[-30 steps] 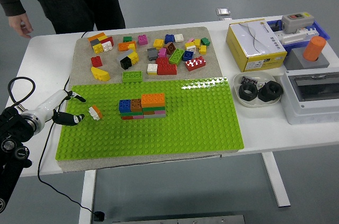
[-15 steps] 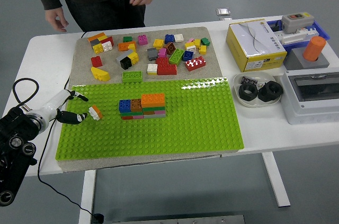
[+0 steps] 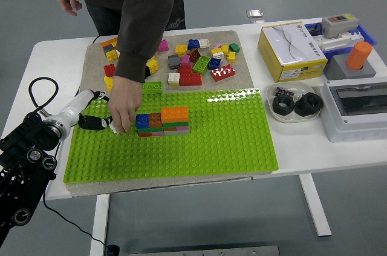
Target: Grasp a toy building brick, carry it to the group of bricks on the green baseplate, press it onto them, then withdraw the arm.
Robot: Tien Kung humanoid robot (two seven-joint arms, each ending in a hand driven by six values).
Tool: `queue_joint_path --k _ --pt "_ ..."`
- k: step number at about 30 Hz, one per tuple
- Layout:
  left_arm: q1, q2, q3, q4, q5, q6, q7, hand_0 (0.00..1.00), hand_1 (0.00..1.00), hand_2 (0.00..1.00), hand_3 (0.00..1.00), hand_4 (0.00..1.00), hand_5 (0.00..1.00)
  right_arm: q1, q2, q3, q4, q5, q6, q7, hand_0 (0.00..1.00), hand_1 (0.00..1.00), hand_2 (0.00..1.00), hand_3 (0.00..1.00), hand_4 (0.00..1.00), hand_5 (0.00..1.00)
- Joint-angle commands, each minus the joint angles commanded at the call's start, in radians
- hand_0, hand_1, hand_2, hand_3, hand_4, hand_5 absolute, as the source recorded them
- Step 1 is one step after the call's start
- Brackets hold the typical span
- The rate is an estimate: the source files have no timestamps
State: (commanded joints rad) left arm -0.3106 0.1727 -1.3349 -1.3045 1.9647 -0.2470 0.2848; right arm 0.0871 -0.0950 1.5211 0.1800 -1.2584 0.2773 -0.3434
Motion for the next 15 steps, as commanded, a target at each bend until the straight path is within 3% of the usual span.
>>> queue_joint_path --k 15 --pt "0.019 0.028 -0.095 -0.041 0.037 -0.028 0.038 0.998 0.952 0.923 0.619 0.651 0.002 -0.005 0.004 0.005 0.000 -0.009 0.002 -0.004 0.722 0.677 0.738 0.882 0.725 0.998"
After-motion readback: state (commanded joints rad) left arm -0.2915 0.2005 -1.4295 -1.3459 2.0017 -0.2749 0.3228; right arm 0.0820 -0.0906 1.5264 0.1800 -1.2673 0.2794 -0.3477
